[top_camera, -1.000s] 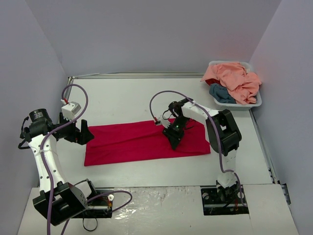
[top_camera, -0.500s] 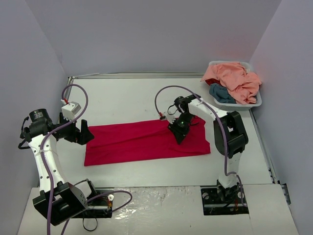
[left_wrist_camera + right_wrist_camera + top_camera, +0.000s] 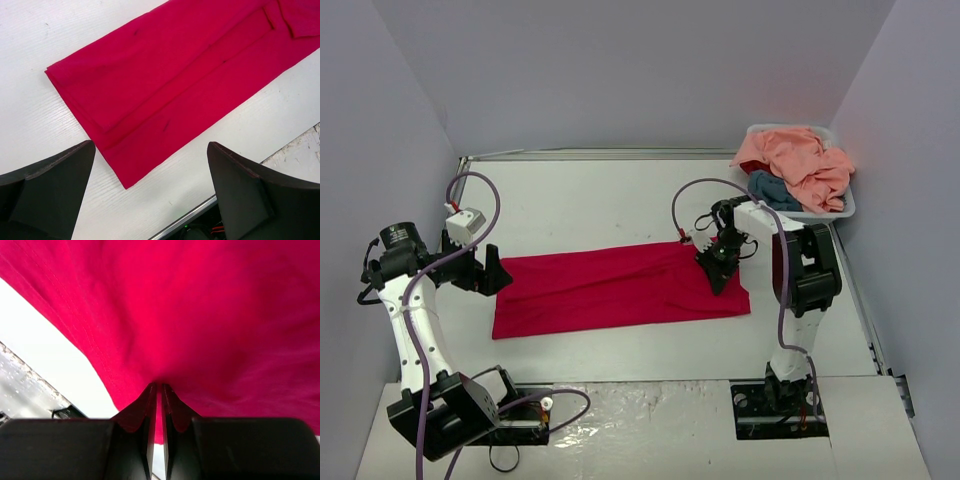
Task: Fold and stack the t-shirts
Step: Rotate the tshirt 90 degrees
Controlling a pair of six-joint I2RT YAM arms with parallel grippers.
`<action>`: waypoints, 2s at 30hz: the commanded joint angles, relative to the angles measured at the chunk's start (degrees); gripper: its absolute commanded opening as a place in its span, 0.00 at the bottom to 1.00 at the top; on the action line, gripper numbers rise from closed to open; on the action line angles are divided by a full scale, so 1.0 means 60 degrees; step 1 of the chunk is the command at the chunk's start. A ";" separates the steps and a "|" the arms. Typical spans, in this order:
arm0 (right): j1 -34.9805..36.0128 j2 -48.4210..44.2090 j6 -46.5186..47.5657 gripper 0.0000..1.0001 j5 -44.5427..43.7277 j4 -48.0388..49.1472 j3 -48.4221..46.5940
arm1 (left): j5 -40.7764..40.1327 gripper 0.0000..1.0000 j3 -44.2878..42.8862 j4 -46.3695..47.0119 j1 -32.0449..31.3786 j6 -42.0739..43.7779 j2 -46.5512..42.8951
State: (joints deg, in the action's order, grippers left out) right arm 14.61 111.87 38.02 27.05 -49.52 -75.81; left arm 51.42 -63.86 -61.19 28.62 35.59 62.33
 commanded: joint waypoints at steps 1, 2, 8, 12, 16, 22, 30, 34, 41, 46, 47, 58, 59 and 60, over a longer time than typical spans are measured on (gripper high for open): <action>0.0040 -0.0394 0.0226 0.06 -0.0304 -0.0347 0.0330 | 0.0278 0.94 -0.0007 -0.0056 0.0049 0.0176 -0.0017; 0.0011 -0.0365 0.0211 0.06 -0.0318 -0.0302 0.0446 | 0.0292 0.94 -0.0007 -0.0070 0.0049 0.0191 -0.0002; -0.0223 0.0103 0.0182 0.05 -0.0377 0.0006 0.0477 | 0.0293 0.94 -0.0022 -0.0144 0.0049 0.0235 -0.0002; -0.0428 0.0631 0.0123 0.02 -0.0596 0.0123 0.0009 | 0.0249 0.94 -0.0036 -0.0144 0.0049 0.0206 -0.0060; -0.0735 0.1464 -0.0125 0.00 -0.0889 0.0211 -0.0723 | 0.0044 0.94 -0.0124 0.0119 0.0049 -0.0029 -0.0075; -0.0809 0.2548 -0.0462 0.00 -0.1095 0.0196 -0.2258 | -0.0380 0.94 -0.0534 0.0266 0.0034 -0.0044 0.0027; -0.0766 0.3955 -0.1252 0.00 -0.1095 0.0109 -0.4998 | -0.0733 0.94 -0.0930 0.0178 0.0034 0.0117 0.0174; -0.0590 0.5081 -0.1590 0.00 -0.1241 -0.0111 -0.6814 | -0.0762 0.94 -0.0944 0.0267 0.0034 0.0044 0.0218; 0.0025 0.6943 -0.2293 0.00 -0.1856 -0.0331 -1.0637 | -0.1245 0.94 -0.0549 0.0399 -0.0112 0.0424 0.0641; 0.0596 0.7487 -0.2411 0.00 -0.2966 0.0472 -1.1843 | -0.1378 0.94 -0.0432 0.0164 -0.0127 0.0761 0.1052; 0.0728 0.7458 -0.2425 0.00 -0.3057 0.0924 -1.1784 | -0.1392 0.94 -0.0403 0.0149 -0.0127 0.0776 0.1111; 0.1139 0.6770 -0.2396 0.00 -0.4478 0.2612 -1.1857 | -0.1568 0.94 -0.0153 0.0325 -0.0141 0.0762 0.1009; 0.1182 0.6653 -0.2396 0.00 -0.4798 0.2773 -1.1843 | -0.1553 0.94 -0.0168 0.0340 -0.0141 0.0718 0.0994; 0.1284 0.6377 -0.2382 0.00 -0.5018 0.2818 -1.1813 | -0.1539 0.94 -0.0168 0.0383 -0.0141 0.0689 0.0980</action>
State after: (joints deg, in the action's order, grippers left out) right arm 21.65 154.17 23.83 2.83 -35.46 -146.58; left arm 41.89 -64.82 -59.24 28.08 39.05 69.80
